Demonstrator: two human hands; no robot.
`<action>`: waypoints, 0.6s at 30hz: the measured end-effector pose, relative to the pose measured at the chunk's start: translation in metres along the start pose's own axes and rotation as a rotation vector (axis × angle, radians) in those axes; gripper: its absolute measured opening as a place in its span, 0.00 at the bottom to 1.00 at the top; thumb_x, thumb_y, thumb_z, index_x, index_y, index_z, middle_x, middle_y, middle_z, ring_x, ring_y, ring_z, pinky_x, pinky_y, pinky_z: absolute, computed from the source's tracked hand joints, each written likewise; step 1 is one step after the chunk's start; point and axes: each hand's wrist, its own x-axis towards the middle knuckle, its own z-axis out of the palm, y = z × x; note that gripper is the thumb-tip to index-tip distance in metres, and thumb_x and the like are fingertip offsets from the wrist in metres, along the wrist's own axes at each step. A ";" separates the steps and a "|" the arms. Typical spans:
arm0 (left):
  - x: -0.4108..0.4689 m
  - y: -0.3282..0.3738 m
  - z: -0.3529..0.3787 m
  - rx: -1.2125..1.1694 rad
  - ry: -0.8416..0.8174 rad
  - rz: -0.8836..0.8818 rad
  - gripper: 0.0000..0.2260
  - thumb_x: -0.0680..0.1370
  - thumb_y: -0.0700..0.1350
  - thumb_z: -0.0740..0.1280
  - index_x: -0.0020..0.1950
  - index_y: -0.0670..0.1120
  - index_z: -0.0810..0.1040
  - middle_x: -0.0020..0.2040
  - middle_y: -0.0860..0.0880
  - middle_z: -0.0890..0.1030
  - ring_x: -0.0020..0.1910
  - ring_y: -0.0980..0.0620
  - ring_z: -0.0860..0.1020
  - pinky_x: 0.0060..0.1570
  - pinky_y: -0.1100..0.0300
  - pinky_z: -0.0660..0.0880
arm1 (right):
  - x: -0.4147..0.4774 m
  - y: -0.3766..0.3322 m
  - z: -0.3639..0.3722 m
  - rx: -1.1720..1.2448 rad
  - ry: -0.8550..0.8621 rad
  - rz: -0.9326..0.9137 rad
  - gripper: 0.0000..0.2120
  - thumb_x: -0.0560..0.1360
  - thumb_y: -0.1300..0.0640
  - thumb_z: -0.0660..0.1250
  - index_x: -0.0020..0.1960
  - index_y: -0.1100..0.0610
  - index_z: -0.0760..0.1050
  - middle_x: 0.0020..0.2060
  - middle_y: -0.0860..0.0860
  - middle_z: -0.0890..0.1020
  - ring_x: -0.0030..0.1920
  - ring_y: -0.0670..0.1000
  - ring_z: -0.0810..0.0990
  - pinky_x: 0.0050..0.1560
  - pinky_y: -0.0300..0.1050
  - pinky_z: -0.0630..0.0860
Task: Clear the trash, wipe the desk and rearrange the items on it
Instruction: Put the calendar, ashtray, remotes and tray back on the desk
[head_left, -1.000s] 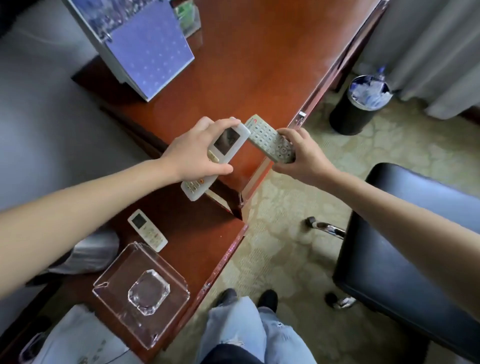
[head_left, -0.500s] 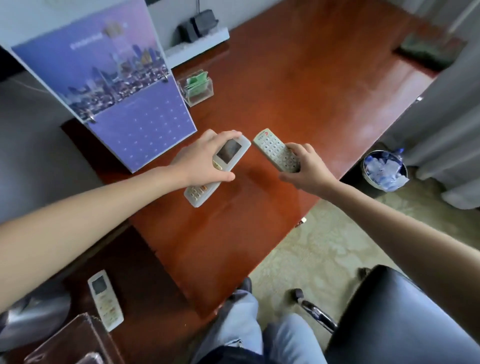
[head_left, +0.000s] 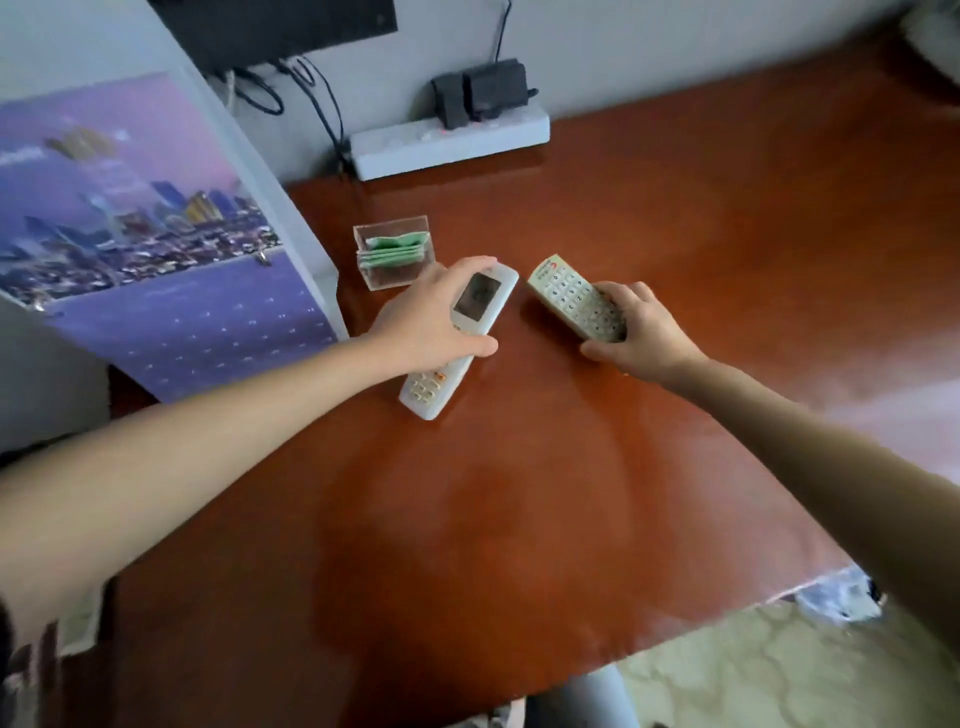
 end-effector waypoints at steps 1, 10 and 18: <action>0.013 0.005 0.004 -0.025 0.020 -0.046 0.36 0.66 0.55 0.73 0.69 0.64 0.59 0.63 0.50 0.69 0.57 0.49 0.74 0.56 0.49 0.73 | 0.016 0.008 -0.008 -0.022 -0.029 -0.023 0.34 0.68 0.55 0.73 0.71 0.55 0.62 0.56 0.56 0.69 0.57 0.52 0.69 0.55 0.39 0.65; 0.089 0.036 0.023 -0.070 0.178 -0.338 0.36 0.66 0.55 0.73 0.70 0.61 0.59 0.57 0.49 0.68 0.50 0.49 0.73 0.51 0.54 0.71 | 0.137 0.037 -0.070 -0.391 -0.270 -0.483 0.35 0.71 0.66 0.66 0.71 0.41 0.60 0.71 0.45 0.65 0.74 0.55 0.49 0.69 0.63 0.46; 0.113 0.041 0.034 -0.083 0.204 -0.490 0.38 0.67 0.59 0.72 0.72 0.57 0.58 0.61 0.46 0.66 0.54 0.46 0.75 0.53 0.54 0.70 | 0.119 0.028 -0.043 0.105 -0.050 0.039 0.39 0.71 0.48 0.69 0.74 0.55 0.53 0.66 0.55 0.62 0.67 0.55 0.60 0.66 0.50 0.64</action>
